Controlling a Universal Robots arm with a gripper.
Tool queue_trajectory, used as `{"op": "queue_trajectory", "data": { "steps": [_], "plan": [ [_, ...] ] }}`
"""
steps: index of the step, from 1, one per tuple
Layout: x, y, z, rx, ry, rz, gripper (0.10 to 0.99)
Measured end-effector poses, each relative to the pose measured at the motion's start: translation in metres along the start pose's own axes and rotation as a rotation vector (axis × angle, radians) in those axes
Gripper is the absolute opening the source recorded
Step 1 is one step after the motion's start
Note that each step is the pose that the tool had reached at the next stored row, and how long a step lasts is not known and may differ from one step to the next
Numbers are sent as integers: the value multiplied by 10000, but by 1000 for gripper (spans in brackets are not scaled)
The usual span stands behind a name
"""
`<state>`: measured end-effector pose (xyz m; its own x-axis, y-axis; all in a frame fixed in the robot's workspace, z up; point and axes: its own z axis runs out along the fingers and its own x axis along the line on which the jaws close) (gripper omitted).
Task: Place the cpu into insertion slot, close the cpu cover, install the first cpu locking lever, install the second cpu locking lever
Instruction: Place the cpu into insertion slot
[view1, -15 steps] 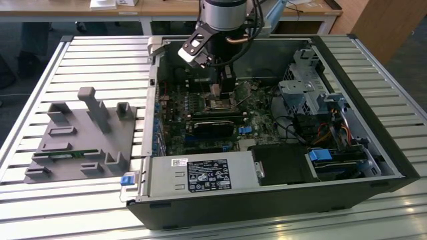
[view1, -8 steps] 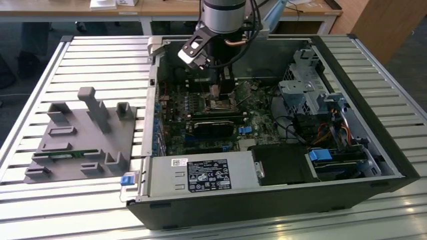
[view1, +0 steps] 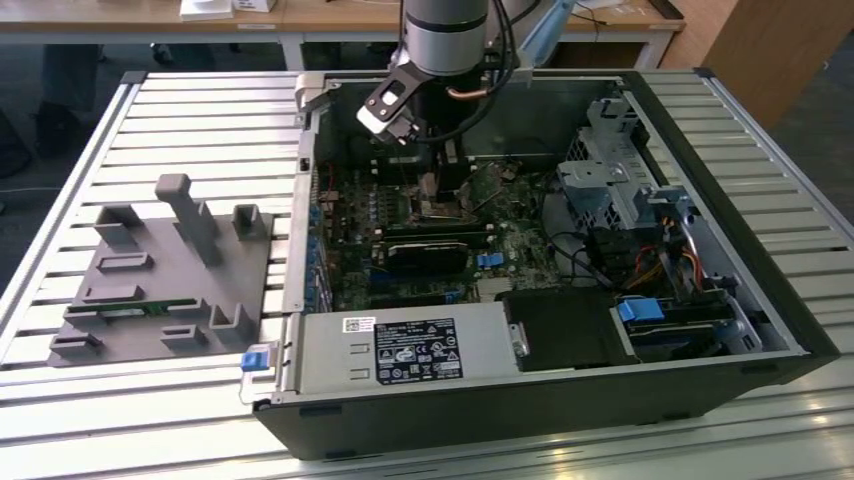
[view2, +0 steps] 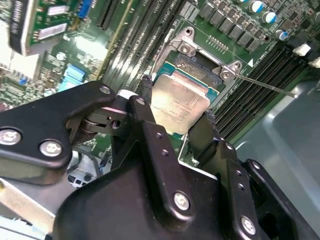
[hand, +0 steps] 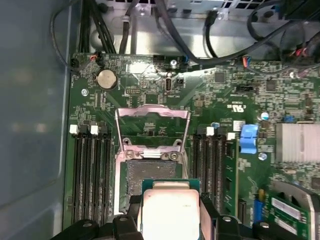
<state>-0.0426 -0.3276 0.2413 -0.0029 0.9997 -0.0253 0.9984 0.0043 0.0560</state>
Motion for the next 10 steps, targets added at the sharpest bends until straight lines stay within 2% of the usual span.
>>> {"op": "queue_trajectory", "data": {
  "steps": [4,10],
  "plan": [
    [30,-4,72,-5,12,-247,541],
    [65,-8,156,-6,6,-251,541]
  ]
}}
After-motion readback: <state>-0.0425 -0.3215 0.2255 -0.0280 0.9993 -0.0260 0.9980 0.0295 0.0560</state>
